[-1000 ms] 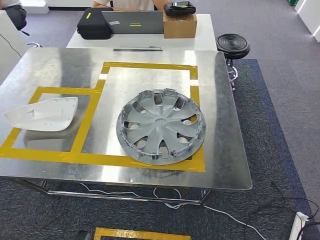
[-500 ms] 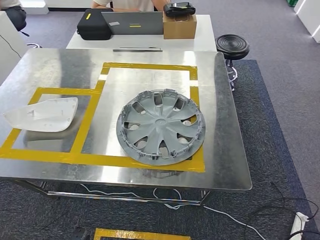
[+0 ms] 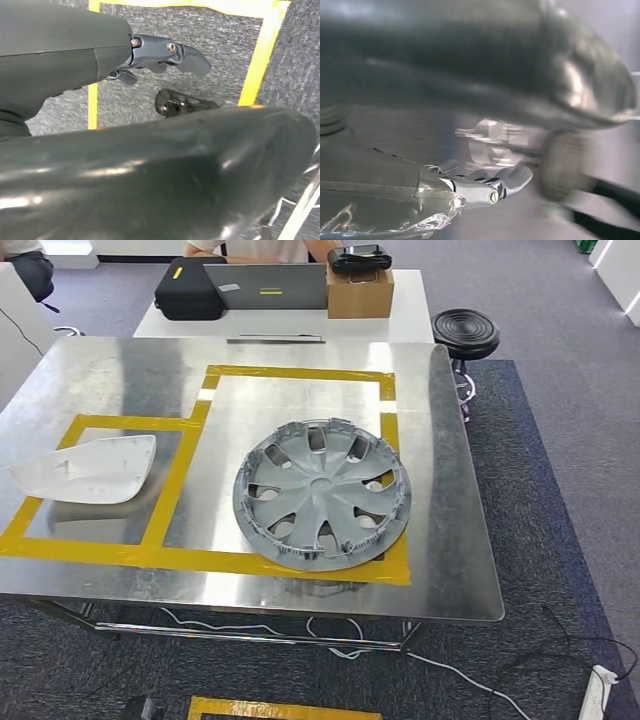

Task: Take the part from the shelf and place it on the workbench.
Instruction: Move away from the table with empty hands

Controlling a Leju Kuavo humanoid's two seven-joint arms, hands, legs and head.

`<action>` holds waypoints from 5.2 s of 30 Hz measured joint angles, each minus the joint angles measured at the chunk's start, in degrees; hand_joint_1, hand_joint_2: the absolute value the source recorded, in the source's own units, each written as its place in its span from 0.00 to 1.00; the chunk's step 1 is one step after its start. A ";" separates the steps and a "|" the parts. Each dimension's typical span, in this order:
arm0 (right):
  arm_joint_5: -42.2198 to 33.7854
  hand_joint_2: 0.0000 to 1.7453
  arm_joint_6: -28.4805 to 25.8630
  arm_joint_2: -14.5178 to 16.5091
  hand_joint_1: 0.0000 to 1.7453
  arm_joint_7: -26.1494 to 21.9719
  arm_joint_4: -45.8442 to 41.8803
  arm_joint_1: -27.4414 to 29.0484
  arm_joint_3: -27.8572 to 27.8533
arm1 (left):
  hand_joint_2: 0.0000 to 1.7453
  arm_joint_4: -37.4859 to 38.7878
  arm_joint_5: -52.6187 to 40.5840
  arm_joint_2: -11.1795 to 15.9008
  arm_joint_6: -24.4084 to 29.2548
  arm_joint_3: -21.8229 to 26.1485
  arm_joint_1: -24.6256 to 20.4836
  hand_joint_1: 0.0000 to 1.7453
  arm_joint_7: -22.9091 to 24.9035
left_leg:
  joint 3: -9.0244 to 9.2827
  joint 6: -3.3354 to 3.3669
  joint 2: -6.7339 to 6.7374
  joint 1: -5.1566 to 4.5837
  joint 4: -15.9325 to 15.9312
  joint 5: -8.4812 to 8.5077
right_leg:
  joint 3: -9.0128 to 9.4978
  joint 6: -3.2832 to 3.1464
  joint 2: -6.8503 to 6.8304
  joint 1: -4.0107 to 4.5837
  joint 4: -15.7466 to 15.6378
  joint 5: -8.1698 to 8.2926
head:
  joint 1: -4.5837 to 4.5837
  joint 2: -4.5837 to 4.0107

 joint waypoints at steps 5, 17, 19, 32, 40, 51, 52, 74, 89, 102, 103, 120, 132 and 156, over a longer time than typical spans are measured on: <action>-2.44 0.00 -0.02 0.07 0.00 2.63 12.89 1.08 3.37 | 0.00 -0.01 -0.32 -0.04 -0.64 1.14 -0.08 0.00 -1.19 | 0.04 -0.02 -0.01 0.04 0.00 -0.02 | 0.05 -0.06 -0.05 0.06 0.01 -0.08 | -0.01 0.00; -4.82 0.00 5.22 0.16 0.00 11.68 35.33 2.54 18.54 | 0.00 -0.45 -6.70 -0.06 2.53 -0.63 0.11 0.00 -8.70 | 0.06 -0.10 -0.01 0.10 0.00 -0.07 | 0.09 -0.15 -0.06 0.16 0.02 -0.16 | -0.01 0.00; -2.00 0.00 11.34 0.10 0.00 13.04 38.96 2.37 20.81 | 0.00 -0.43 -7.79 0.22 1.64 -1.30 0.16 0.00 -8.89 | 0.07 -0.11 -0.02 0.11 0.00 -0.07 | 0.12 -0.16 -0.10 0.16 0.02 -0.18 | -0.02 0.00; 37.13 0.00 41.19 -5.40 0.00 1.30 72.65 -7.66 27.67 | 0.00 1.58 -20.86 3.29 -1.62 -8.89 0.09 0.00 -4.20 | 0.17 -0.08 -0.04 0.06 0.18 -0.27 | 0.27 -0.16 -0.10 0.07 0.01 -0.24 | -0.01 0.00; 42.45 0.00 38.67 -7.65 0.00 -1.17 81.71 -11.68 30.76 | 0.00 2.10 -22.14 3.96 0.43 -14.43 -0.14 0.00 -3.05 | 0.16 0.49 -0.03 -0.13 0.76 -0.81 | 0.55 0.31 -0.10 -0.13 0.00 -0.53 | -0.04 0.00; 34.34 0.00 36.68 -9.68 0.00 2.48 85.30 -13.22 24.54 | 0.00 2.10 -21.56 3.40 1.86 -14.87 -0.61 0.00 -0.99 | 1.29 2.04 0.59 0.26 0.29 -1.65 | -7.32 2.02 -0.50 -0.33 16.84 -8.77 | 0.17 0.00; 34.32 0.00 36.68 -9.79 0.00 2.49 85.42 -13.21 24.30 | 0.00 2.10 -21.56 3.34 1.86 -14.87 -0.60 0.00 -0.98 | 1.43 1.92 0.59 0.31 0.31 -1.77 | -7.65 2.08 -0.52 -0.36 16.90 -7.80 | 0.19 0.01; 44.75 0.00 39.24 -9.88 0.00 5.48 85.98 -13.10 23.69 | 0.00 2.19 -22.80 3.49 2.99 -15.96 -1.05 0.00 -0.95 | 7.69 -0.39 0.33 0.38 0.07 -6.75 | -5.02 -0.12 -0.33 0.40 1.76 4.86 | -0.66 0.01; 48.53 0.00 39.98 -9.82 0.00 5.48 84.99 -13.40 20.70 | 0.00 2.21 -22.72 2.98 2.98 -15.92 -0.97 0.00 -0.44 | 0.81 0.63 0.94 -0.45 0.49 -0.09 | 4.09 -0.20 -0.53 0.82 -0.61 -1.81 | -0.42 0.02; 50.01 0.00 40.41 -9.51 0.00 5.67 84.57 -13.35 19.61 | 0.00 2.22 -21.36 2.81 1.90 -15.77 -1.23 0.00 0.48 | 7.02 -1.66 0.72 0.19 3.83 -6.61 | -5.07 -1.13 -0.82 0.44 0.92 5.15 | -1.17 0.01; 50.52 0.00 40.58 -9.51 0.00 5.68 84.52 -13.37 19.56 | 0.00 2.22 -20.77 2.79 1.34 -15.70 -1.36 0.00 0.69 | 8.81 -1.27 0.66 0.19 0.89 -7.04 | -5.46 -0.80 -0.81 0.53 1.20 5.56 | -1.21 0.01; 56.65 0.00 41.51 -9.32 0.00 6.35 82.94 -13.65 14.90 | 0.00 2.27 -18.55 2.11 0.27 -14.08 -1.53 0.00 1.73 | 0.24 0.77 1.11 -0.60 0.34 1.05 | 5.33 -0.70 -0.79 1.12 -1.37 -2.09 | -0.91 0.00; 59.43 0.00 40.99 -9.07 0.00 4.97 82.59 -13.84 10.56 | 0.00 2.27 -15.15 2.11 -1.57 -12.42 -1.80 0.00 3.85 | 5.83 -1.49 0.86 0.30 6.63 -6.18 | -5.20 -1.66 -1.25 0.75 0.56 5.78 | -1.38 0.00; 64.58 0.25 42.10 -9.03 0.00 1.97 82.23 -15.12 5.43 | 0.00 2.30 -13.28 1.90 -1.34 -10.20 -1.76 0.00 4.25 | -3.70 -1.35 1.01 0.09 9.55 -7.86 | 1.20 -2.69 -1.36 0.85 -1.06 1.80 | -1.36 0.00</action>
